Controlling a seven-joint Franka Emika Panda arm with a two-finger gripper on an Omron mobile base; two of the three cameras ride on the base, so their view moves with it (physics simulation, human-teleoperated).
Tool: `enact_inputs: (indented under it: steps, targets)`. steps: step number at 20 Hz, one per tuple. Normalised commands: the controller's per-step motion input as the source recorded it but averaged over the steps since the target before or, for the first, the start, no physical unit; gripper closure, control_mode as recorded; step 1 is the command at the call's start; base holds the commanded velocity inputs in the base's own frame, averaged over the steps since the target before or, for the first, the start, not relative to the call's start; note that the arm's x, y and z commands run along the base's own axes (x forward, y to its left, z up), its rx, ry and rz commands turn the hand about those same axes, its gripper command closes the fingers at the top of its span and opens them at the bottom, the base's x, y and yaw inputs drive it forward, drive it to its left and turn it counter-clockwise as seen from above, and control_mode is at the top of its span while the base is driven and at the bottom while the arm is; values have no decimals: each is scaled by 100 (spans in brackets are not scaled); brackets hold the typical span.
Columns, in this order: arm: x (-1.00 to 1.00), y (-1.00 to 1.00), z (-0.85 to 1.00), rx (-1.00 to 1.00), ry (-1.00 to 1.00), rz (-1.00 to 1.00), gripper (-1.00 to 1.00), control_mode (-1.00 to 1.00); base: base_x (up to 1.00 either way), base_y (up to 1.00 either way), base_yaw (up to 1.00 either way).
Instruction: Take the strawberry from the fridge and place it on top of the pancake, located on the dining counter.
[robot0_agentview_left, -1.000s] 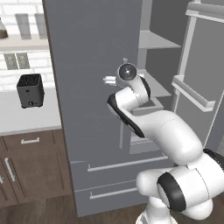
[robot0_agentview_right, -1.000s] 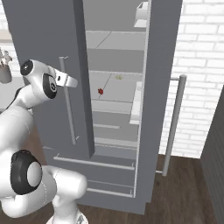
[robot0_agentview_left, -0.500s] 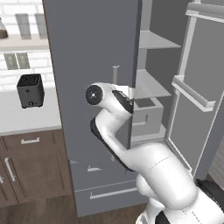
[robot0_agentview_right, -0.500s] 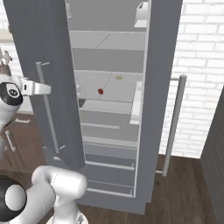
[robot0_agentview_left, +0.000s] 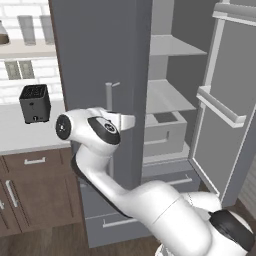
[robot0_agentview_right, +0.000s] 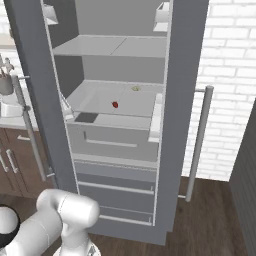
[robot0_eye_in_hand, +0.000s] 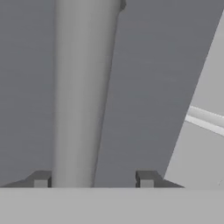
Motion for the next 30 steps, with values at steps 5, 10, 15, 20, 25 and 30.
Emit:
enact_inputs:
  steps: [5,10,15,20,25,30]
  targets:
    - [-17,14,-12,0,-14,-1,-100,-100,0,0,0]
    - [-34,0,-44,-4,-15,0,-100,-100,0,0,0]
    - [11,11,0,1,5,0,-100,-100,0,0,0]
    - [9,66,0,0,4,0,-100,-100,0,0,0]
    - [-15,40,0,1,2,0,-100,-100,0,0,0]
    - [-71,-77,0,30,8,23,-100,-100,0,0,0]
